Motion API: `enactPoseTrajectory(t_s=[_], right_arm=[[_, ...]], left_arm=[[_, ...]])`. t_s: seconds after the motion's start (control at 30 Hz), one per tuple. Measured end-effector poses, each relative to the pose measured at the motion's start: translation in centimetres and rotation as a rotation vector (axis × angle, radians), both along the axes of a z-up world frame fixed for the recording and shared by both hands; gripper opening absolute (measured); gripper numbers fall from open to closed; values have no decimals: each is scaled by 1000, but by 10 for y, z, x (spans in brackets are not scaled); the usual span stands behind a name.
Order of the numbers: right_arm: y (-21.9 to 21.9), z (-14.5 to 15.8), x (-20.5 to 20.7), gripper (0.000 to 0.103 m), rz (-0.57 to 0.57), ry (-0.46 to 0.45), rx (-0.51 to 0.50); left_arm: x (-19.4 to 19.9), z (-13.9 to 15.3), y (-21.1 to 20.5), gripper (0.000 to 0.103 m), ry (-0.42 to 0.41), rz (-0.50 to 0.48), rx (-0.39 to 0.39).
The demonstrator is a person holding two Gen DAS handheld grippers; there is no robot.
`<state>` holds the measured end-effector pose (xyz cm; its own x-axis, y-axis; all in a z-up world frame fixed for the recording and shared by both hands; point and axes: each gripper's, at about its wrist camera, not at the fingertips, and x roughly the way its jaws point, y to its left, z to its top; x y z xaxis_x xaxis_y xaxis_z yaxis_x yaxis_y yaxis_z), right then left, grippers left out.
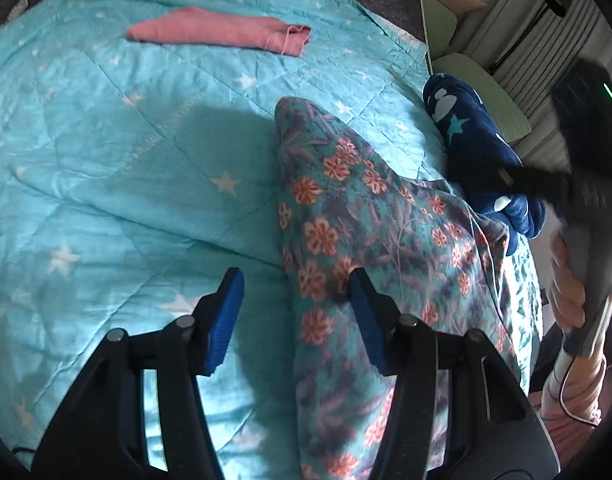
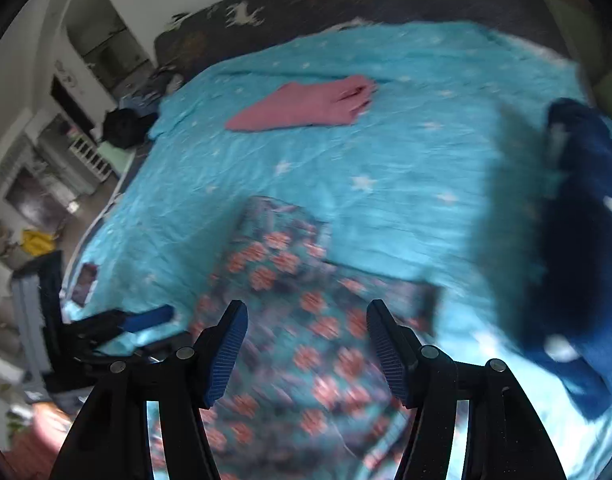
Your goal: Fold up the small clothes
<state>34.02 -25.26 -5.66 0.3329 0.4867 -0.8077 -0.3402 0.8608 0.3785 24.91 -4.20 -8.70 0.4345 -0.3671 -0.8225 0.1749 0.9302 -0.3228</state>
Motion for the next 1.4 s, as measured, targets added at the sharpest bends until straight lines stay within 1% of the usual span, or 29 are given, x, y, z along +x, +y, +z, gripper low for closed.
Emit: enactPoseTrajectory(t_s=[0.07,0.2,0.27,0.3,0.33,0.37,0.4,0.43,0.5,0.57,0.6,0.67,0.7,0.73,0.77,0.8,0.83,0.87,0.93,1.0,1.07,1.1,1.13,1.17,1.2,1.23,1.3,1.33,1.4], right_arm=[[15,-8,23,63,13,43,-2],[50,-33,66,65,43,118,-52],[61,-47,78,66,55,159,-46],[66,-53,82,64,55,166,-48],[71,-58,85,36,36,150,-78],[73,-61,86,12,6,139,-124],[73,-64,88,9,-27,147,-124],[70,-66,91,8,-61,155,-81],[65,-67,99,8,-94,140,-50],[59,-67,104,7,-130,106,-75],[56,-69,104,8,-117,121,-69],[44,-65,92,10,-117,160,-26],[37,-57,81,14,-121,152,-16],[31,-46,66,21,-115,118,-28],[25,-35,50,24,-108,74,-55],[17,-22,26,30,-104,15,-90],[12,-14,10,34,-101,-19,-109],[5,-8,-10,37,-99,-39,-119],[-12,-3,-47,45,-103,-47,-108],[-24,-4,-81,46,-101,-36,-92],[-35,-13,-118,48,-80,-30,-75],[-38,-23,-134,54,-75,-21,-74],[-43,-35,-147,58,-82,-10,-102],[-48,-47,-160,58,-97,-10,-141],[-56,-55,-170,63,-126,-34,-161],[-68,-60,-177,70,-171,-29,-135],[-90,-59,-185,70,-236,4,-27],[-97,-57,-187,70,-264,27,-10],[-105,-51,-192,70,-297,30,-9]], left_arm=[[5,-4,-2,56,3,-10,-5],[16,-10,-7,59,-3,-49,12],[21,-14,-7,59,-1,-65,15],[23,-16,-7,59,-1,-73,14],[25,-18,-7,58,-4,-80,16],[26,-19,-7,55,-13,-82,19],[28,-20,-6,49,-23,-79,29],[30,-20,-6,48,-32,-77,34],[31,-21,-3,48,-33,-64,16],[27,-20,1,48,-34,-52,11],[19,-17,3,48,-41,-44,20],[4,-11,7,48,-67,-45,24],[-7,-7,10,48,-81,-50,20],[-20,-4,12,49,-81,-63,6],[-30,-2,13,49,-75,-73,-12],[-44,-1,14,49,-67,-88,-38],[-56,-1,13,51,-61,-100,-47],[-66,-1,13,51,-60,-110,-49],[-89,-4,8,56,-60,-143,-47],[-106,-13,2,56,-32,-176,-57],[-116,-24,2,56,29,-221,-128],[-122,-27,4,56,26,-220,-154],[-130,-28,7,56,-13,-222,-152],[-134,-29,7,55,-26,-233,-133],[-139,-28,7,52,-36,-239,-110],[-144,-27,8,50,-38,-239,-95],[-152,-24,9,47,-32,-243,-66],[-154,-22,12,47,-30,-234,-59],[-162,-17,18,47,-36,-206,-59]])
